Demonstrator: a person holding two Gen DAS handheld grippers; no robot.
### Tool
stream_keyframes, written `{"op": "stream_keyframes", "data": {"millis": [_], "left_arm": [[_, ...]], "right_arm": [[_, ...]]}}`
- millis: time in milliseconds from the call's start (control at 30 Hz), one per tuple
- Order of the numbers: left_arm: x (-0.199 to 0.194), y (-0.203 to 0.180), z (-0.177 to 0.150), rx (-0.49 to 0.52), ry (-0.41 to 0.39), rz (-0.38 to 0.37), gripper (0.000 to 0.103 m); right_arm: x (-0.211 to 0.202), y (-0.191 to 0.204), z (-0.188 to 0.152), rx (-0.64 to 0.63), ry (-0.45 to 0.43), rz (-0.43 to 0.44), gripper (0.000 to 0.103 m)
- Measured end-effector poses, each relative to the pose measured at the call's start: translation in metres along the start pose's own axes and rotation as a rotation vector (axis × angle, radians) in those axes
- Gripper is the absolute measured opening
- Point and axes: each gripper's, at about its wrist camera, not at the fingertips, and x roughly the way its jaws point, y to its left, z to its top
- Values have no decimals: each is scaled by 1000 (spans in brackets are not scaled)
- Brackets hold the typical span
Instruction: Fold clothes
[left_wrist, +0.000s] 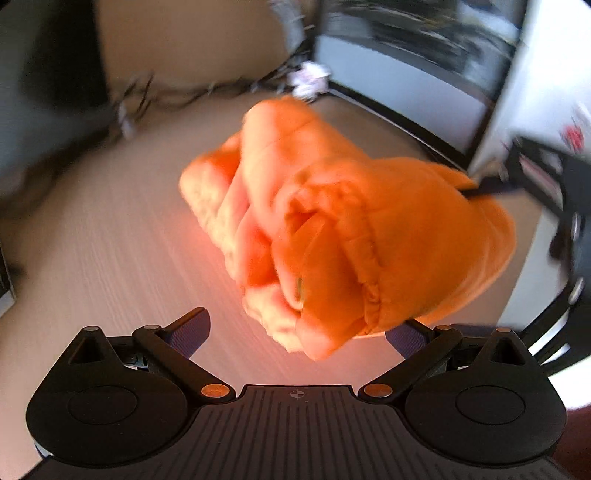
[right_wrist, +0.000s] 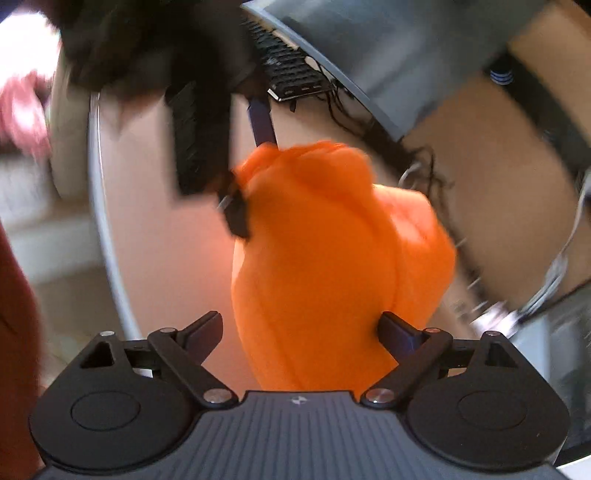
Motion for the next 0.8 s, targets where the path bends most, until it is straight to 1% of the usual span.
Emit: {"op": "stream_keyframes", "data": {"millis": [67,133,167,200,233,267,300,333,367,433,533,567,600,667,700,733,767,800], "left_arm": [[1,6,2,-70,11,-46,103],[-1,8,4,-108,5,-103,103],[-2,8,6,-117,1,-130,103],[-6,7,6,-110,-6,-155,103],[-9,6,7,-102,-13,-180,103],[-14,7,8,-92,-22,-201,103],[-21,10,9,-78,-36,-217,103],[-26,15,11,-76,-55,-225,103],[-31,26,14,-96,-82,-220,103],[-39,46,21,-137,-135,-211,103],[-52,76,31,-198,-215,-197,103],[-52,84,36,-204,-234,-186,103],[-42,85,42,-176,-229,-175,103],[-20,76,52,-105,-194,-191,102],[-11,73,55,-81,-177,-194,99],[-8,73,53,-75,-161,-190,96],[-5,74,52,-70,-145,-186,92],[-2,75,50,-64,-130,-182,92]], "right_arm": [[12,15,-8,-97,-8,-90,92],[27,17,-8,-130,-6,-133,91],[32,14,-5,-132,1,-128,84],[36,11,-2,-134,8,-122,73],[39,7,2,-140,15,-114,70],[39,4,5,-154,22,-103,63],[39,1,9,-167,31,-89,58],[36,-4,13,-171,44,-71,57],[29,-10,18,-161,59,-47,54],[14,-21,29,-130,88,12,52],[-17,-33,49,-75,145,135,51],[-26,-35,57,-72,167,182,51],[-35,-37,65,-71,188,225,51],[-58,-37,76,-69,225,313,51],[-68,-38,82,-62,240,357,51],[-72,-44,89,-45,248,399,51],[-75,-53,95,-22,249,441,51],[-75,-64,100,1,248,480,52]]}}
